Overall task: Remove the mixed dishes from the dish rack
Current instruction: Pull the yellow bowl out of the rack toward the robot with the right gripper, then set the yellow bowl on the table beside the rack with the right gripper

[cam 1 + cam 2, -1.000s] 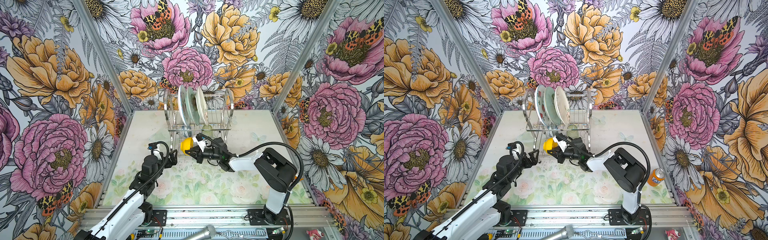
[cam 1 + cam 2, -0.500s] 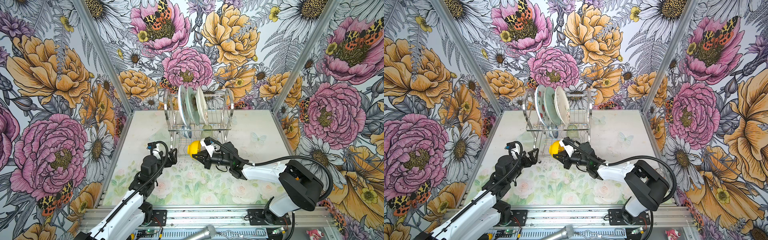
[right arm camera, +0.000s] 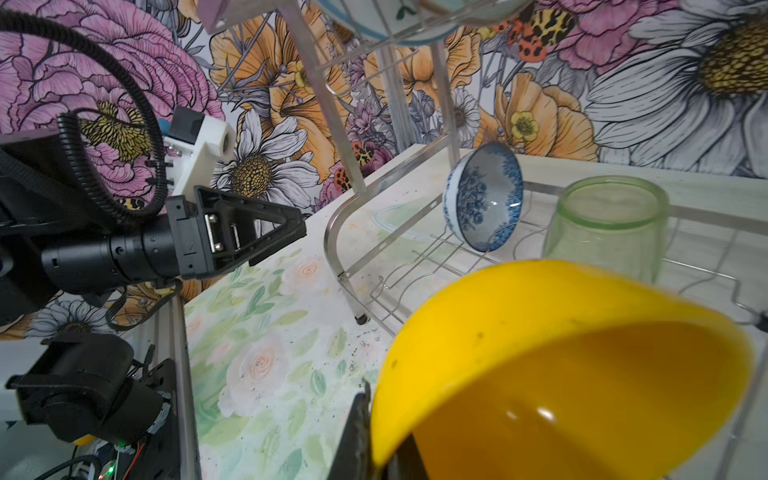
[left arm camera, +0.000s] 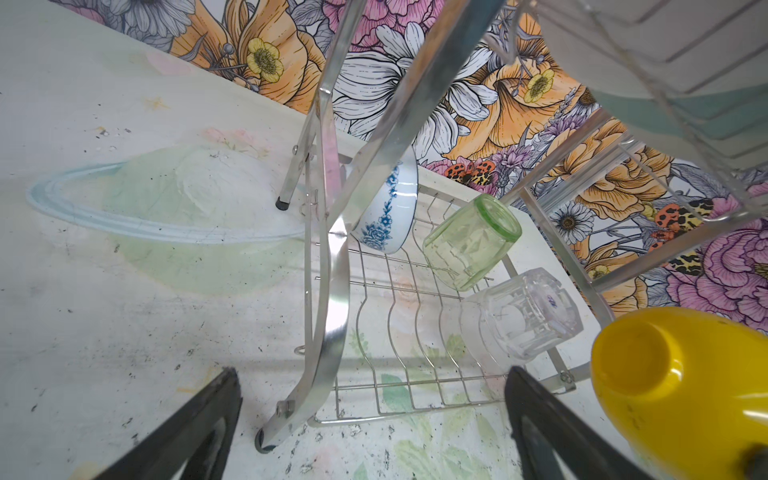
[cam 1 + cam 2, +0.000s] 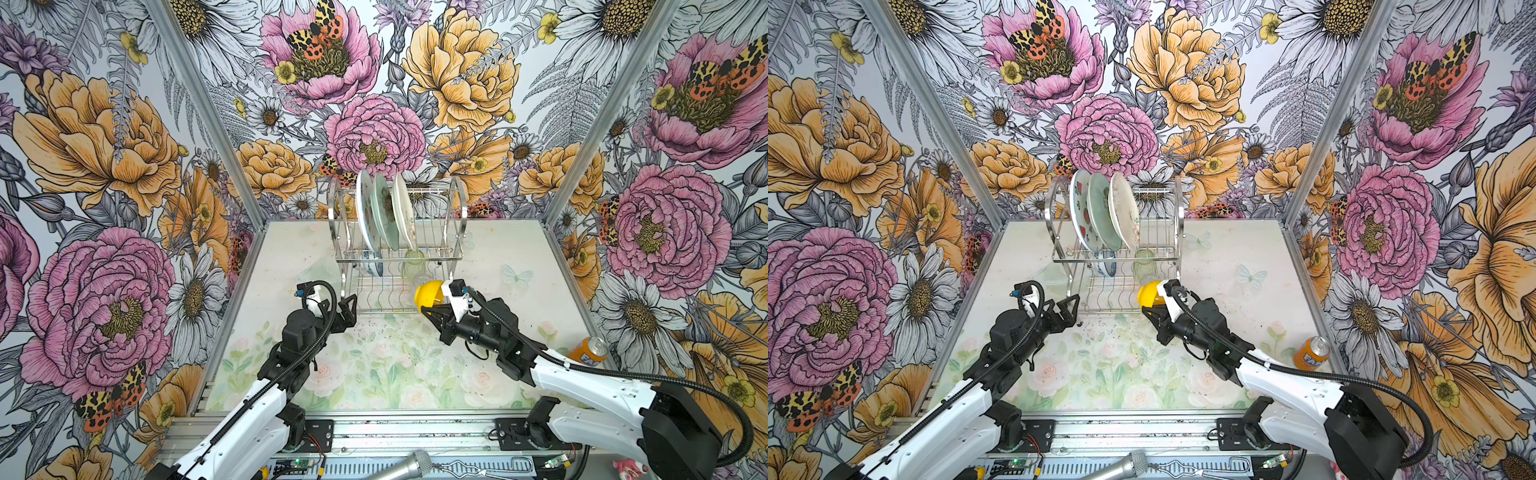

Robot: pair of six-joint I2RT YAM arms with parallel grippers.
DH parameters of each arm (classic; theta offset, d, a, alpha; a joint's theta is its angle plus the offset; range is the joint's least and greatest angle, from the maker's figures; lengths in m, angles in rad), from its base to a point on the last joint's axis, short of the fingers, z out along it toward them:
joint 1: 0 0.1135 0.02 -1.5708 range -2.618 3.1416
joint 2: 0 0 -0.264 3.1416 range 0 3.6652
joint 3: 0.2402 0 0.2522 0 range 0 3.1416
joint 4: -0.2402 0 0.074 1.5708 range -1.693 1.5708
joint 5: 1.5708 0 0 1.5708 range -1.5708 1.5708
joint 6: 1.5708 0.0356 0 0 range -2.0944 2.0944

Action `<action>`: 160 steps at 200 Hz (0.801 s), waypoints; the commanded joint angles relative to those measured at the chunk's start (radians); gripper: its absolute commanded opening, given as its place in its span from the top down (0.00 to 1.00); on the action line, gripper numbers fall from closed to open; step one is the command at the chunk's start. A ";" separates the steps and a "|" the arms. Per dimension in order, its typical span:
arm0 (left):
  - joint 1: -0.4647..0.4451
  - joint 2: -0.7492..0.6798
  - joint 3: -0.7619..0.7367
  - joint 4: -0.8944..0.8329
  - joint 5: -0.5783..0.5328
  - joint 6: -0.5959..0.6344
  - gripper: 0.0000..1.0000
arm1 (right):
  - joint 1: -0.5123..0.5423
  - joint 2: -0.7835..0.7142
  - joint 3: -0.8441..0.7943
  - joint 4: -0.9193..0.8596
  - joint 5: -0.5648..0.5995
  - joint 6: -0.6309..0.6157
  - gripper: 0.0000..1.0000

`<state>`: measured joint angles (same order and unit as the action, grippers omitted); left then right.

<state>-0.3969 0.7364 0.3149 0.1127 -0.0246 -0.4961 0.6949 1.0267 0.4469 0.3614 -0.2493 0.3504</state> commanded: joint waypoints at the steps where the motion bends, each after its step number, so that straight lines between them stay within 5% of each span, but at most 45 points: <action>1: -0.030 0.004 0.041 0.020 -0.003 -0.001 0.01 | -0.041 -0.092 -0.034 -0.055 0.064 0.027 1.00; 86: -0.166 0.054 0.091 0.042 -0.040 0.015 0.01 | -0.168 -0.284 -0.045 -0.275 0.171 0.043 1.00; 160: -0.210 0.067 0.081 0.090 -0.058 0.010 0.01 | -0.285 -0.171 0.102 -0.551 0.282 0.021 1.00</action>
<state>-0.5880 0.7967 0.3779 0.1539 -0.0566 -0.4953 0.4347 0.8165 0.4461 -0.0879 -0.0471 0.3843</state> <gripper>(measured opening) 0.988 0.087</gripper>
